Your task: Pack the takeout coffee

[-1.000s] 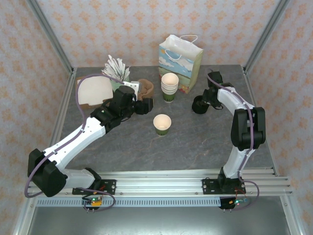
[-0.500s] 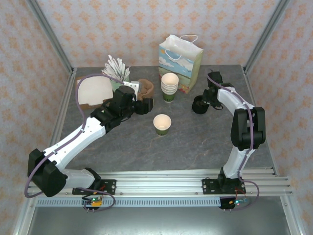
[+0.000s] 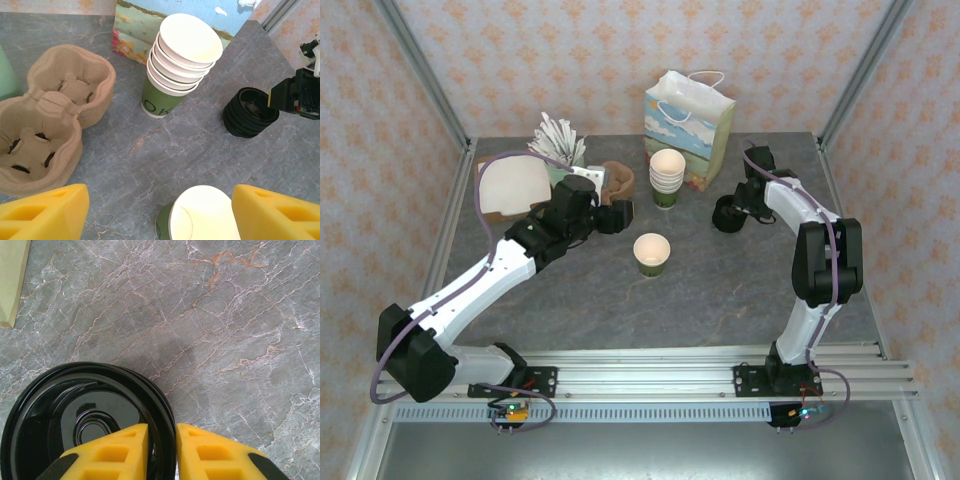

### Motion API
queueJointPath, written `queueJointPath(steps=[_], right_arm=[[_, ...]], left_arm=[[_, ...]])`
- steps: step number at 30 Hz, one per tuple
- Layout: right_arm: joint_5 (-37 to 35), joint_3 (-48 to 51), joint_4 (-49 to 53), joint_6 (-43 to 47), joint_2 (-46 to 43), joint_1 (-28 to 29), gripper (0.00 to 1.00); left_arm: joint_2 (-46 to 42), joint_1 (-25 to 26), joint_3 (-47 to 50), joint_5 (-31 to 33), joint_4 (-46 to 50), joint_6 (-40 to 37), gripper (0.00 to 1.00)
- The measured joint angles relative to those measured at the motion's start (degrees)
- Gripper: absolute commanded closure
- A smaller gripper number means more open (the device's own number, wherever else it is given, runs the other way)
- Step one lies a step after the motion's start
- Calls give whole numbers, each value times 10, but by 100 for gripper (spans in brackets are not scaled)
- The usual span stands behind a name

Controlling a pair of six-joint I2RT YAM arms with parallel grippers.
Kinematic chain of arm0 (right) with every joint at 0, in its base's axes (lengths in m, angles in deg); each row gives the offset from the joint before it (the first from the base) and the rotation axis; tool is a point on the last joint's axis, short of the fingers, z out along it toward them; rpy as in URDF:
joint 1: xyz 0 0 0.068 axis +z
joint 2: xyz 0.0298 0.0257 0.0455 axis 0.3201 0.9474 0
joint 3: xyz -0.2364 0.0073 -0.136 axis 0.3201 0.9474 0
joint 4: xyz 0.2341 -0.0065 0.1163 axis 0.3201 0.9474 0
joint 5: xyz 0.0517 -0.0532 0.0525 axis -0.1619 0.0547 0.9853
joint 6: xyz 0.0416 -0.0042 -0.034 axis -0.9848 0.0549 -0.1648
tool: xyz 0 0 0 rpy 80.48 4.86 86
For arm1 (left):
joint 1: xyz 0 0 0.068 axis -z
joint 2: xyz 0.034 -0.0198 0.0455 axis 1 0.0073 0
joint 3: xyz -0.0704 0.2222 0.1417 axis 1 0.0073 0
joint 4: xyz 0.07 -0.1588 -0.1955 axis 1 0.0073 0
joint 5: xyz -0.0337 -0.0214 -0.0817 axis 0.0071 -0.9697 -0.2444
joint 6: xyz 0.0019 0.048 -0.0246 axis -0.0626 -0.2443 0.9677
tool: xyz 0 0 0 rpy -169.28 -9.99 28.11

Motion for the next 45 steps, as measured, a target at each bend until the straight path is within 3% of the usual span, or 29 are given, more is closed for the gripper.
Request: queueJointPath(steps=[12,24,27,32,36,39,45], right_arm=[[0,0,2,0,-9,0,82],[10,9,17,7,-126,11,86],[43,28,12,8,-181,34,85],[157,68,-28,-27,-251,57,85],[241,85,-94,-99,-275,71,85],[289,103,-169,-178,-290,90,85],[315,138,-327,-335,-308,143,85]], left_arm=[[0,0,0,0,0,0,24],[0,0,0,-3,0,-18,23],[0,0,0,-7,-8,-31,23],[0,0,2,-50,-61,-21,23],[0,-12,5,-115,-117,18,23],[0,-49,13,-182,-188,82,20],[14,-79,13,-245,-323,238,15]])
